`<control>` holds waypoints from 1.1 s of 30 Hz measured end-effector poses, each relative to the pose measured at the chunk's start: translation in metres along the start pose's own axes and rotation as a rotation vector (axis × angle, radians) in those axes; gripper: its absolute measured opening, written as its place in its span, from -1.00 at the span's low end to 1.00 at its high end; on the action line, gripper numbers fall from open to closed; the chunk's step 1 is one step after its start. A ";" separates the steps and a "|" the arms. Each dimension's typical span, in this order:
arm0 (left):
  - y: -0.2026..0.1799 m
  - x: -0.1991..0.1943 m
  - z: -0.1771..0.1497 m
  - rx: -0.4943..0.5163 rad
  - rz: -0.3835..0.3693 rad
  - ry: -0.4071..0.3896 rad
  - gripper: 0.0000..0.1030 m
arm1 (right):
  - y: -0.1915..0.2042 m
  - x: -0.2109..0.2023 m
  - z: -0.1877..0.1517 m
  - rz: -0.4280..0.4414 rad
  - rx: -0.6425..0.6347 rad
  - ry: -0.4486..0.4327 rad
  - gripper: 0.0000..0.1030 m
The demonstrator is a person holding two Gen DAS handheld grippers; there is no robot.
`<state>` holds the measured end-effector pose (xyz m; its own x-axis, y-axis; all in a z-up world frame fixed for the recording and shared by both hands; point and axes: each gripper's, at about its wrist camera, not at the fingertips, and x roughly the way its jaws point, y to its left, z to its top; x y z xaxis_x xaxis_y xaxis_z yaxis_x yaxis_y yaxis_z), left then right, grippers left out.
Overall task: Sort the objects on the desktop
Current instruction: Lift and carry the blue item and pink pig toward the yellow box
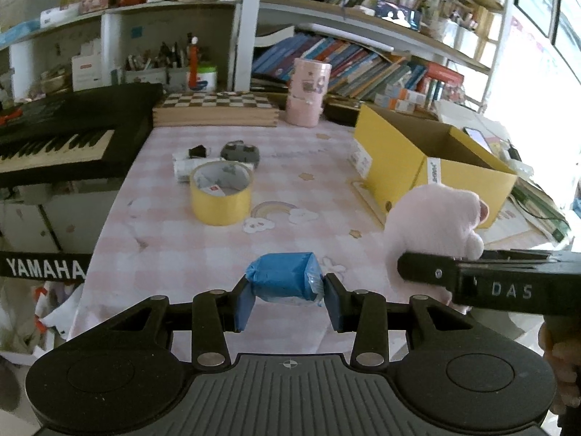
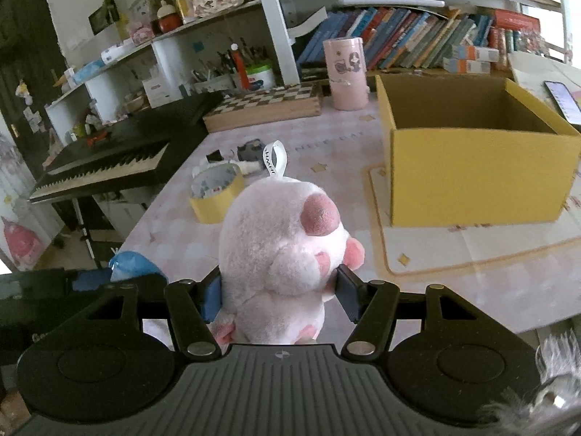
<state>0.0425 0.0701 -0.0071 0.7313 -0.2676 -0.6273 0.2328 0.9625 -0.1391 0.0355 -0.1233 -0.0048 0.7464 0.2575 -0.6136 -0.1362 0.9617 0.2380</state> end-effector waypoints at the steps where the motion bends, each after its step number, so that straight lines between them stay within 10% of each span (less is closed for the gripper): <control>1: -0.002 -0.001 -0.001 0.006 -0.004 -0.001 -0.24 | -0.001 -0.003 -0.003 -0.007 0.003 0.001 0.16; 33: -0.052 -0.011 -0.011 0.129 -0.110 -0.005 -0.25 | -0.023 -0.044 -0.041 -0.156 0.077 0.044 0.16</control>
<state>0.0157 0.0234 -0.0015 0.6999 -0.3717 -0.6098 0.3917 0.9138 -0.1075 -0.0212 -0.1534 -0.0143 0.7252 0.1113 -0.6795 0.0302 0.9808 0.1929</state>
